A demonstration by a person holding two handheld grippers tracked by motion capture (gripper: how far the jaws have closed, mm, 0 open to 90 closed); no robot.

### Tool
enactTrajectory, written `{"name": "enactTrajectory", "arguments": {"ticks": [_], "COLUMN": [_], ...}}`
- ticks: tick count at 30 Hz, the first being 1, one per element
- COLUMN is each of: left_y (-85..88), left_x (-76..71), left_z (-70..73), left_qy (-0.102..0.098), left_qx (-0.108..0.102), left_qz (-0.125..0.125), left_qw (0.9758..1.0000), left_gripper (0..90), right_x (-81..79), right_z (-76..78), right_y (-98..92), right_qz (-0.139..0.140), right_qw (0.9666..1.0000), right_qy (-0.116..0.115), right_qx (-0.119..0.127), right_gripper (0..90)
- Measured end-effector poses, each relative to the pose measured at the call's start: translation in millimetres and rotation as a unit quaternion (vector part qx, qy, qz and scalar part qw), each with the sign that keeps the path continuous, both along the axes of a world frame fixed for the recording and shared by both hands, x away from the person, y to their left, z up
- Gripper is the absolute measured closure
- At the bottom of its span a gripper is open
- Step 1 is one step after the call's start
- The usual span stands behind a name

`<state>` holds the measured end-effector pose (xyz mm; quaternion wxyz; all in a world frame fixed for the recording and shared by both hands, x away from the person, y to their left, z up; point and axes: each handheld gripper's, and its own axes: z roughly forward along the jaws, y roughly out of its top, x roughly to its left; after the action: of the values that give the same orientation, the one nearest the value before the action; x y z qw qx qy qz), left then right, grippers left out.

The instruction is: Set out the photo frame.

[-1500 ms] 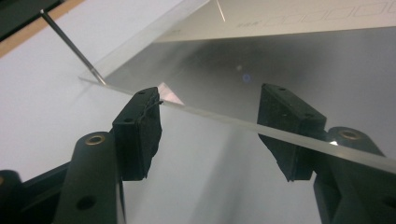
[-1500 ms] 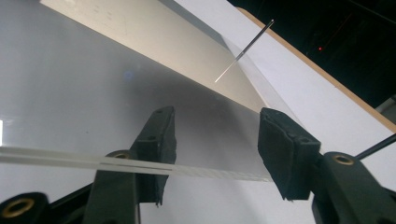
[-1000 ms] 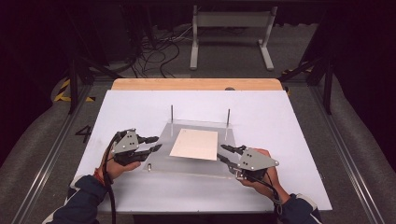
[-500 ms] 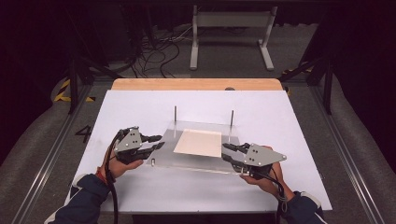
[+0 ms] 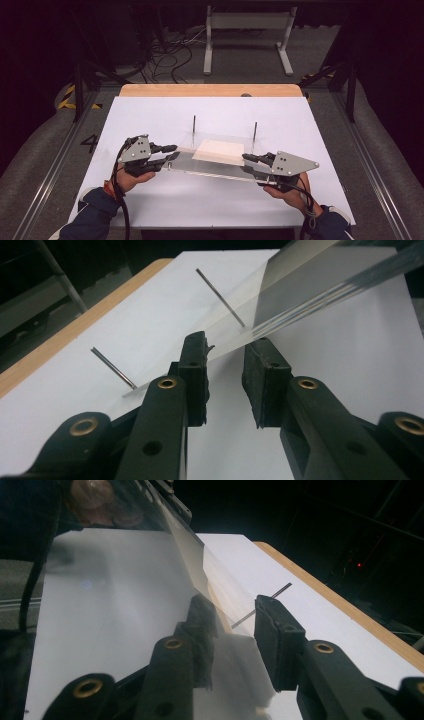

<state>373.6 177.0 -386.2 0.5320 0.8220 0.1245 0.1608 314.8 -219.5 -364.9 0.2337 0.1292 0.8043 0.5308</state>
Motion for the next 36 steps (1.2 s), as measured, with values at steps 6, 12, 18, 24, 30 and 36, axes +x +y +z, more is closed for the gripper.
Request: {"name": "enactTrajectory", "arguments": {"ticks": [6,12,18,24,30,36], "left_y": [-4.4,-25.3,-32.7,-29.9,-22.3,-16.8], "left_x": [18.3,40.3,33.4,17.7,1.8,-2.8], "left_z": [-3.9,-11.4,-5.2,5.4,18.2,27.4], "left_qy": [0.016,0.024,-0.014,-0.033,-0.036,-0.028], "left_qx": [-0.027,-0.019,0.019,0.038,0.025,0.011], "left_qz": [0.001,-0.012,-0.019,-0.031,-0.045,-0.051], "left_qw": [0.9995,0.9995,0.9995,0.9982,0.998,0.9983], "left_gripper": [64.4,54.8,60.0,64.6,67.2,68.1], "right_x": [7.6,11.3,10.8,8.5,2.1,4.5], "right_z": [7.8,11.5,11.3,11.8,22.9,31.8], "right_y": [-2.8,-3.0,-5.2,-6.0,-7.8,-11.5], "right_qz": [-0.002,0.001,0.001,0.002,0.024,0.039], "right_qw": [0.9999,0.9999,0.9999,0.9998,0.9993,0.9971], "right_qy": [0.012,0.014,0.013,0.019,0.021,0.043], "right_qx": [0.009,0.009,0.01,0.008,0.022,0.05], "right_gripper": [67.5,68.1,68.0,67.6,68.5,67.7]}}
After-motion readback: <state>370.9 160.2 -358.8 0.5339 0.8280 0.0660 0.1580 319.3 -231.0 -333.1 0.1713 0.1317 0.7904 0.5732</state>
